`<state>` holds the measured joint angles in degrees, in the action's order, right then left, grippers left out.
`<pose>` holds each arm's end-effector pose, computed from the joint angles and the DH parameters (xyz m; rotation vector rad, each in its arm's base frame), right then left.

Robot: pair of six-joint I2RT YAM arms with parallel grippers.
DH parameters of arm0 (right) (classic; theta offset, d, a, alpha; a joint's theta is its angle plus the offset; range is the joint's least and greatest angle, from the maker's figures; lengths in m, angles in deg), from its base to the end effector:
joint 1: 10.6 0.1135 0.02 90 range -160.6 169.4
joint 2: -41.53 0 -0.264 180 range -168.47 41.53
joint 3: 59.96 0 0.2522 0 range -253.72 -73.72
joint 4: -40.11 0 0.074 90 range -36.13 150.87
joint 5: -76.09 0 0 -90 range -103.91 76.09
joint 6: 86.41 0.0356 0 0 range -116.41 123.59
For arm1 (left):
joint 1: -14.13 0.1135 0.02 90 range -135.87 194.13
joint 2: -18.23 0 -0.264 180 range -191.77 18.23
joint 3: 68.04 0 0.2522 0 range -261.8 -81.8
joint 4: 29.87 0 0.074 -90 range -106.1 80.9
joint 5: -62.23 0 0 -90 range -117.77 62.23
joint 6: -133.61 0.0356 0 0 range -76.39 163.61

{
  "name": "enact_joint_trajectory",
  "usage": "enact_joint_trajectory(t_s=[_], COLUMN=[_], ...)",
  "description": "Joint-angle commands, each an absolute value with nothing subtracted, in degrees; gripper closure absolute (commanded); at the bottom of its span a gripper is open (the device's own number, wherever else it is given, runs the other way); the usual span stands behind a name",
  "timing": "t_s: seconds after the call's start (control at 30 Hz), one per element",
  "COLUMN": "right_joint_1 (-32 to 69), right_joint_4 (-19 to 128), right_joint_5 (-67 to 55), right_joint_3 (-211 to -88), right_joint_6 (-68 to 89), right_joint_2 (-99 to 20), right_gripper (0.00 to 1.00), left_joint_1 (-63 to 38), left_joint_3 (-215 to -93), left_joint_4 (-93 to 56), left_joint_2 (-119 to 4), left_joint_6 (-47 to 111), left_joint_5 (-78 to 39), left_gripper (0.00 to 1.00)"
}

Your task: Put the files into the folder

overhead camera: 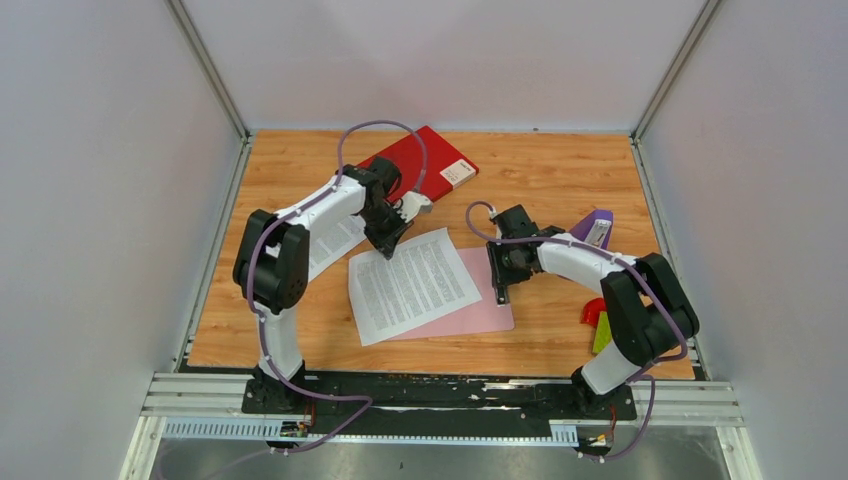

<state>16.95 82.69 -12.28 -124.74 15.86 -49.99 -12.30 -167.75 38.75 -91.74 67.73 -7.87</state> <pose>0.2575 0.1355 0.1614 -0.3800 2.7783 0.2117 0.3340 -0.1796 0.2112 1.2881 2.6116 -0.5164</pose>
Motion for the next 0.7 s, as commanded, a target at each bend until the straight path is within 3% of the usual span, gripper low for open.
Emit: enact_joint_trajectory(t_s=[0.0,0.13,0.37,0.67], right_joint_1=[16.91,16.91,16.97,15.79], right_joint_4=[78.95,78.06,76.17,71.83], right_joint_5=[-13.09,-12.37,-9.02,-1.59], right_joint_3=[-122.71,-121.76,-120.57,-117.41], right_joint_6=[16.35,15.75,16.35,16.77], right_joint_2=[-49.45,-49.09,-48.99,-48.02], right_gripper=[0.71,0.78,0.99,1.00], left_joint_1=[-12.50,-14.19,-16.67,-17.22], left_joint_3=[-167.73,-167.77,-166.94,-167.47], left_joint_4=[38.19,37.74,36.71,35.28], left_joint_2=[-93.36,-93.31,-93.49,-95.10], left_joint_6=[73.23,74.85,76.94,76.69], left_joint_5=[-8.13,-6.82,-6.74,-8.74], left_gripper=[1.00,1.00,1.00,1.00])
